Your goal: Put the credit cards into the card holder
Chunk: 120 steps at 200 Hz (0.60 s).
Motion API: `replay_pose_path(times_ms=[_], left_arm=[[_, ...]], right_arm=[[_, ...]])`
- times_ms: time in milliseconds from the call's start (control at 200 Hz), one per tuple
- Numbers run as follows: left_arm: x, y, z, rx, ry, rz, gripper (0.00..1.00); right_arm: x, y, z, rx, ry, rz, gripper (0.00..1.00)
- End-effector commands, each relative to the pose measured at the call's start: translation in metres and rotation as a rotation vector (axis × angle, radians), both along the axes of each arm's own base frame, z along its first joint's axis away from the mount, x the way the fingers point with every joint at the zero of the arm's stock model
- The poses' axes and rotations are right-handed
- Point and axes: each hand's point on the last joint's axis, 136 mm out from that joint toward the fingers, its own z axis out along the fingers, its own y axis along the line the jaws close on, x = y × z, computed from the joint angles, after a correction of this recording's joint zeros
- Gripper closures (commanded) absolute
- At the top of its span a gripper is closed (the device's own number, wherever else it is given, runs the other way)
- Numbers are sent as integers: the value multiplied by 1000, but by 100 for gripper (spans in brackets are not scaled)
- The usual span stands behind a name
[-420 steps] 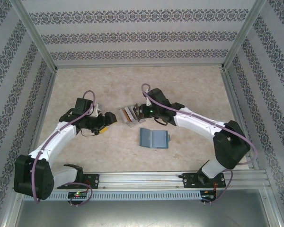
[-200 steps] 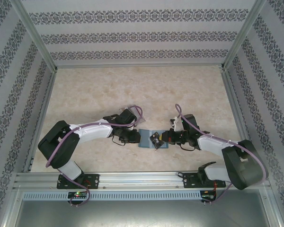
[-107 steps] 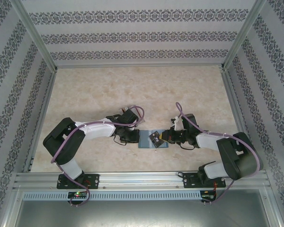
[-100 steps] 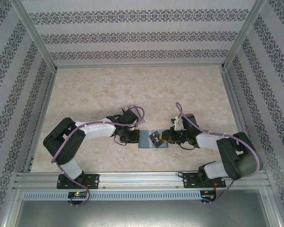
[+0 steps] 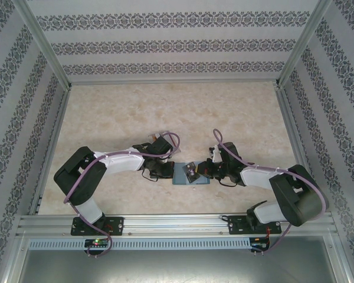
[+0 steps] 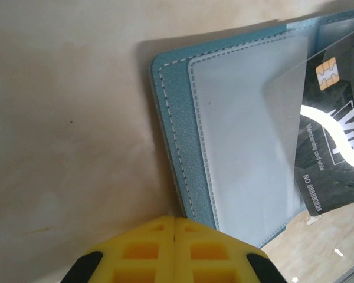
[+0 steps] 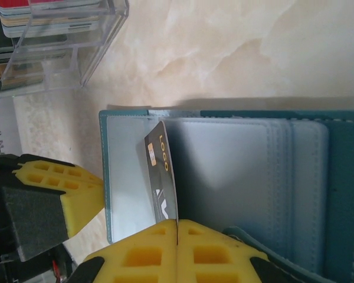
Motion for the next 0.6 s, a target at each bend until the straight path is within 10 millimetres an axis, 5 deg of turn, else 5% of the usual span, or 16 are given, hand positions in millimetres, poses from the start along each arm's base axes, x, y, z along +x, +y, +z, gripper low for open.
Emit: replay_pose_path(times_ms=[0,595], left_arm=[[-2,-5,-3,-10,6,0,96],[-6,-4,-8,-12,25,22,96]], right_arm=[[8,-7,-1,-52,-34,-70,95],[-13,-5,-15,-121,-5,-106,78]])
